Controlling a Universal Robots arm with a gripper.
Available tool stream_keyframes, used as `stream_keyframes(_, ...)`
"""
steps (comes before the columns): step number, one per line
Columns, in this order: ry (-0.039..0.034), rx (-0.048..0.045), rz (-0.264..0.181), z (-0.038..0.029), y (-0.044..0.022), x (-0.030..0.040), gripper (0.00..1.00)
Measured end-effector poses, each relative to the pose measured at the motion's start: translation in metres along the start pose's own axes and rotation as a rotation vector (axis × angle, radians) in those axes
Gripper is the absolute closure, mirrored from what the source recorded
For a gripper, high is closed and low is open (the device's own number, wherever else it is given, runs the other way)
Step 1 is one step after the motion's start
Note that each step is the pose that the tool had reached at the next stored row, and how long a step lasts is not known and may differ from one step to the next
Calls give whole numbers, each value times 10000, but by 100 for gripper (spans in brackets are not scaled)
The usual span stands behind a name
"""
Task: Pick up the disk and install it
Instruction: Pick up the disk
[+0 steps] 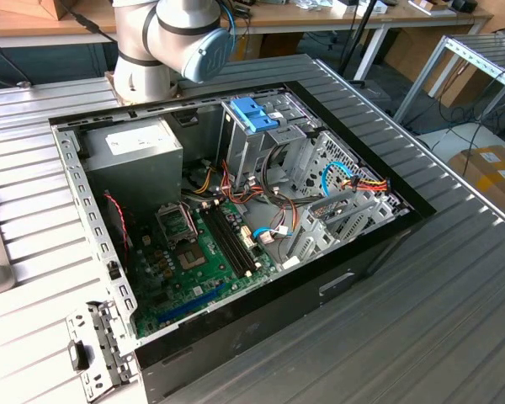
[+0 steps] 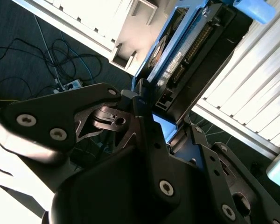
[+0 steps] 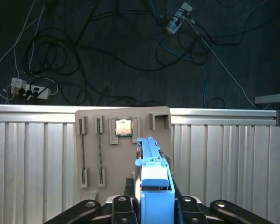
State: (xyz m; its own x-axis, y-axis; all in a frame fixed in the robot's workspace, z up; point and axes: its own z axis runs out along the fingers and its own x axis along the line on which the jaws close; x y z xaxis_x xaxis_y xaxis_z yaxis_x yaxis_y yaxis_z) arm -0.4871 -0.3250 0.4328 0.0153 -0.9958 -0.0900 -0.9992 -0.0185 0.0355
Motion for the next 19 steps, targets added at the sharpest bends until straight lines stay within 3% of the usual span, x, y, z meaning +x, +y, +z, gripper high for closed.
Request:
stream_keyframes(4, -1, 16, -3, -23, 8, -8, 63)
stream_keyframes(19, -14, 56, -5, -233, 20, -29, 63)
